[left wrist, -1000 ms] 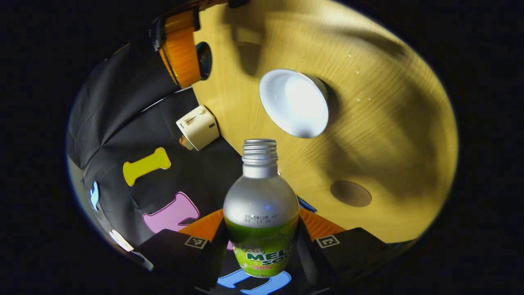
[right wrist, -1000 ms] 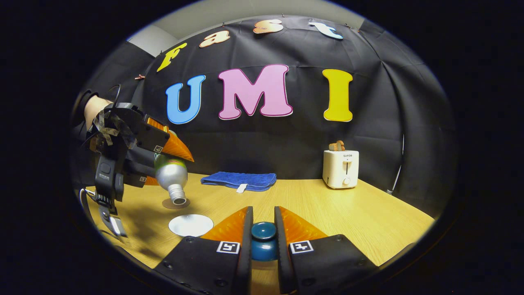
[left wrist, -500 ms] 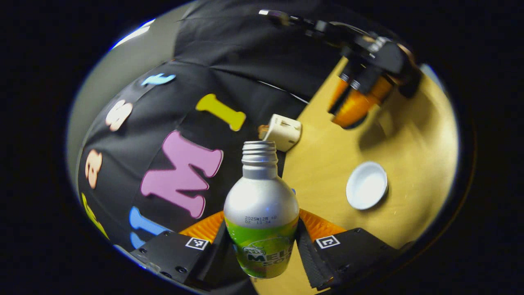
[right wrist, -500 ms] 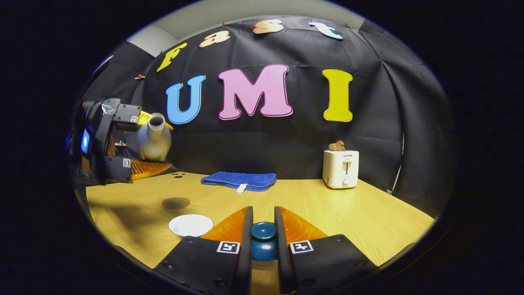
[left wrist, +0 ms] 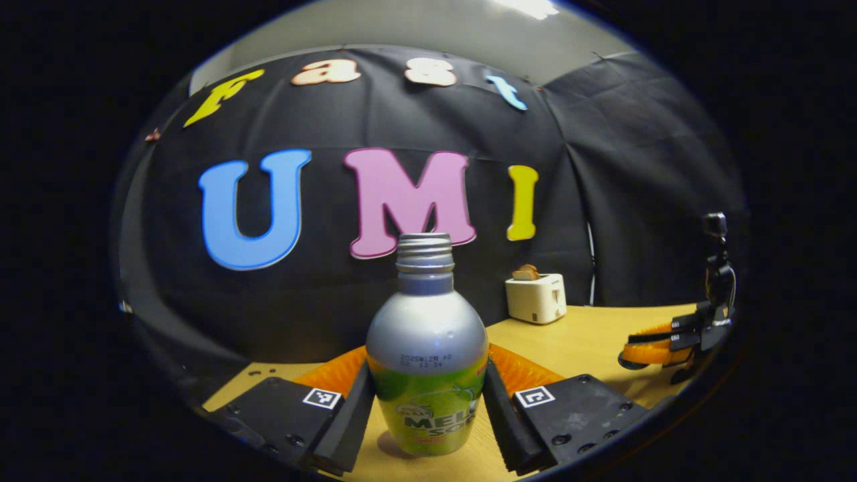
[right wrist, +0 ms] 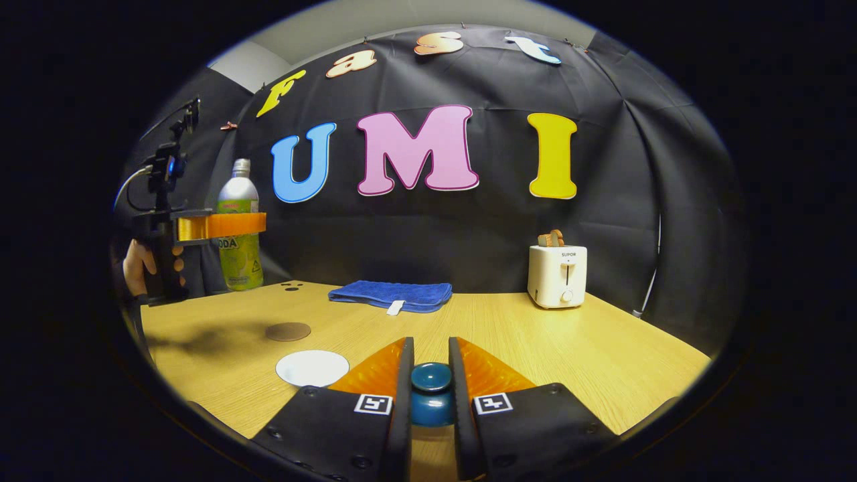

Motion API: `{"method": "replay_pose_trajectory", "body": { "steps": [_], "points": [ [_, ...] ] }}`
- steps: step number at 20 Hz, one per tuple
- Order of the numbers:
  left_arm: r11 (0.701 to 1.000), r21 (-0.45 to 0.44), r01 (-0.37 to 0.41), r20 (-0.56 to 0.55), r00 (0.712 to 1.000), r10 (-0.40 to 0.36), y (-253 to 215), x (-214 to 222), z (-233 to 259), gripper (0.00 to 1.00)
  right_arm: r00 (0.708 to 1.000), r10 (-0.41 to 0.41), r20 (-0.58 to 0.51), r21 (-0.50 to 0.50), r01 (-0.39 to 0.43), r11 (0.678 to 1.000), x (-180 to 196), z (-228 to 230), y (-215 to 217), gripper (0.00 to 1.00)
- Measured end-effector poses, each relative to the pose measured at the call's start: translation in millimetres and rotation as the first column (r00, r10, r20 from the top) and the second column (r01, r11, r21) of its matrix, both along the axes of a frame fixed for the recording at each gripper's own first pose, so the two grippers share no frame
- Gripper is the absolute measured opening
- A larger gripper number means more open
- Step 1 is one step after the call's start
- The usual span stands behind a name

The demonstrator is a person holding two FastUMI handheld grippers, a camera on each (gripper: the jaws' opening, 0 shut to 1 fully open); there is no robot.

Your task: Open the teacup lid with one hand, grasp the water bottle and pour water into the teacup with the other hand; after pouring, place the water bottle on the coaster and then close the teacup lid.

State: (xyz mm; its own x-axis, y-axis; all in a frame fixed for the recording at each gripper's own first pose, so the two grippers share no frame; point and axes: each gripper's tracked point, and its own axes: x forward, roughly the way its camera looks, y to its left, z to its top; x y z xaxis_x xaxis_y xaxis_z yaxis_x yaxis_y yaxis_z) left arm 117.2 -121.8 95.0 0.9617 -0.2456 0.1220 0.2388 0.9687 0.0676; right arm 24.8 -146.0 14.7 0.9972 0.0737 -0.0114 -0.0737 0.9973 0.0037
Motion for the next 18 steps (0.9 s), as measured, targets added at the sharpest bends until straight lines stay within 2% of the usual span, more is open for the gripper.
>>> {"method": "replay_pose_trajectory", "body": {
  "steps": [3, 5, 8, 12, 18],
  "points": [
    [0.995, -0.093, -0.028, -0.039, 0.999, 0.025, 12, 17, -22, 0.80, 1.000, 0.001, 0.001, 0.000, -0.001, 1.000, 1, 0, 0, 0.29],
    [0.992, -0.120, -0.040, -0.053, 0.998, 0.034, 19, 25, -32, 0.80, 1.000, 0.001, 0.001, 0.000, -0.001, 1.000, 1, 0, 0, 0.30],
    [0.993, -0.085, -0.085, -0.062, 0.995, 0.080, 20, 31, -40, 0.81, 1.000, 0.001, 0.001, 0.000, -0.001, 1.000, 1, 0, 0, 0.29],
    [0.996, -0.026, -0.081, -0.053, 0.995, 0.080, 18, 42, -59, 0.82, 1.000, 0.002, 0.001, 0.000, -0.002, 1.000, 2, 0, -1, 0.29],
    [0.995, -0.024, -0.095, -0.088, 0.992, 0.093, 14, 48, -75, 0.85, 1.000, 0.002, 0.001, -0.001, -0.002, 1.000, 2, 0, -1, 0.30]
  ]
}}
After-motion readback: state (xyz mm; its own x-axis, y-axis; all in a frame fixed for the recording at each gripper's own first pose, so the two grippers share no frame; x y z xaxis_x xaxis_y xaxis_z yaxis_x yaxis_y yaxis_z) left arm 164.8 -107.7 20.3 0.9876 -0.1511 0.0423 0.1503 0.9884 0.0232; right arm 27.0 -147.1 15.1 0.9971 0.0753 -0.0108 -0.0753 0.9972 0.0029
